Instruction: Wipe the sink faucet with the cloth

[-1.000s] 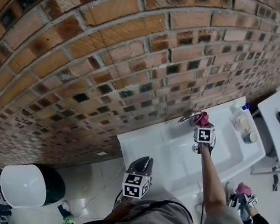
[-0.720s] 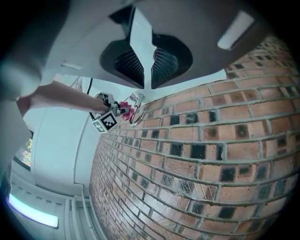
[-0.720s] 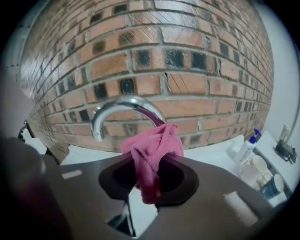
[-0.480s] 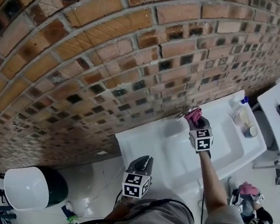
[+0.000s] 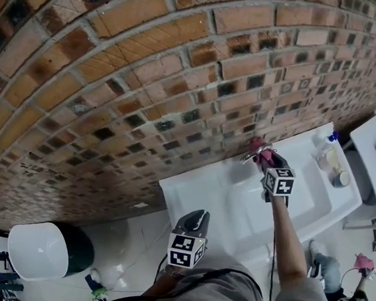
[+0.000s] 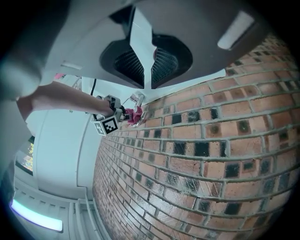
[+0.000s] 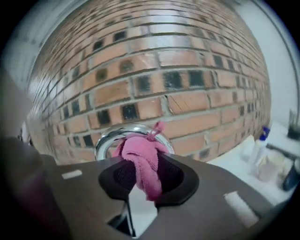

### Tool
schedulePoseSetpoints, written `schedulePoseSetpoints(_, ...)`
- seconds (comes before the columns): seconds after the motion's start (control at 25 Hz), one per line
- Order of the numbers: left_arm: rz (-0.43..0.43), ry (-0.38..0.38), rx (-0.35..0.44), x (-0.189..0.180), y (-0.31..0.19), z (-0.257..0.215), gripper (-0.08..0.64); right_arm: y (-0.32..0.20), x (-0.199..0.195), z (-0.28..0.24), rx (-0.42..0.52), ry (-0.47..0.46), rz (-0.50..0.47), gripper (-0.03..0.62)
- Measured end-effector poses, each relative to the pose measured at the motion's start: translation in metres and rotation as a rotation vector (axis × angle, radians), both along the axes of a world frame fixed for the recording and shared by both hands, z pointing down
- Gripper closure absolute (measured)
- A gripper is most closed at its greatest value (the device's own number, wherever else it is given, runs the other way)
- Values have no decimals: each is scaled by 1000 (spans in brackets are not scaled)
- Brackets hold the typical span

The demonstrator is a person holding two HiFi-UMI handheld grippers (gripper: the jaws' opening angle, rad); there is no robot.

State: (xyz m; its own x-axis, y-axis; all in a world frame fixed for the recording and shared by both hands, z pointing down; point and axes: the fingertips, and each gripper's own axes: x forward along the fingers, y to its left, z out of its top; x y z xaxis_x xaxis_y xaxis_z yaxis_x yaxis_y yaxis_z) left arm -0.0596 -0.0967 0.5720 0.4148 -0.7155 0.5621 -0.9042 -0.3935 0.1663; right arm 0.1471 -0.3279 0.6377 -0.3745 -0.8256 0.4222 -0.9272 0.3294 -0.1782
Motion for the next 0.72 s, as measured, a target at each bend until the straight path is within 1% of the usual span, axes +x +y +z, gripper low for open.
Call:
schedulePoseSetpoints(0.04, -9, -1, 0, -4, 0, 0, 494, 2, 5, 7, -33, -63, 56, 494)
schedulePoseSetpoints(0.08, -18, -3, -1, -7, 0, 0, 494, 4, 9, 16, -61, -92, 109, 494)
schedulePoseSetpoints(0.12, -26, -4, -3, -11, 1, 0, 494, 6, 15, 28, -85, -98, 158, 494)
schedulePoseSetpoints(0.16, -32, -5, -5, -13, 1, 1, 494, 8, 23, 39, -105, -86, 204, 494)
schedulePoseSetpoints(0.2, -38, -5, -7, -16, 2, 1, 494, 8, 33, 49, -121, -53, 250, 494)
schedulePoseSetpoints(0.28, -46, -6, -12, -20, 5, 3, 494, 7, 61, 63, -142, 41, 344, 495)
schedulePoseSetpoints(0.32, -48, -6, -16, -21, 7, 4, 494, 4, 75, 69, -150, 75, 375, 496)
schedulePoseSetpoints(0.36, -48, -7, -20, -22, 8, 6, 494, -1, 84, 73, -159, 95, 369, 497)
schedulePoseSetpoints(0.4, -48, -7, -23, -23, 9, 7, 494, -9, 85, 75, -165, 117, 324, 497)
schedulePoseSetpoints(0.44, -48, -8, -25, -24, 9, 8, 494, -17, 81, 76, -172, 157, 252, 497)
schedulePoseSetpoints(0.52, -45, -8, -25, -23, 7, 8, 494, -28, 67, 81, -185, 288, 105, 499)
schedulePoseSetpoints(0.56, -40, -7, -22, -21, 5, 8, 494, -30, 61, 84, -186, 353, 55, 503)
schedulePoseSetpoints(0.64, -27, -3, -15, -15, 3, 7, 494, -27, 56, 86, -178, 445, 0, 509)
schedulePoseSetpoints(0.72, -15, 3, -13, -8, 1, 6, 494, -11, 49, 94, -199, 472, -54, 511)
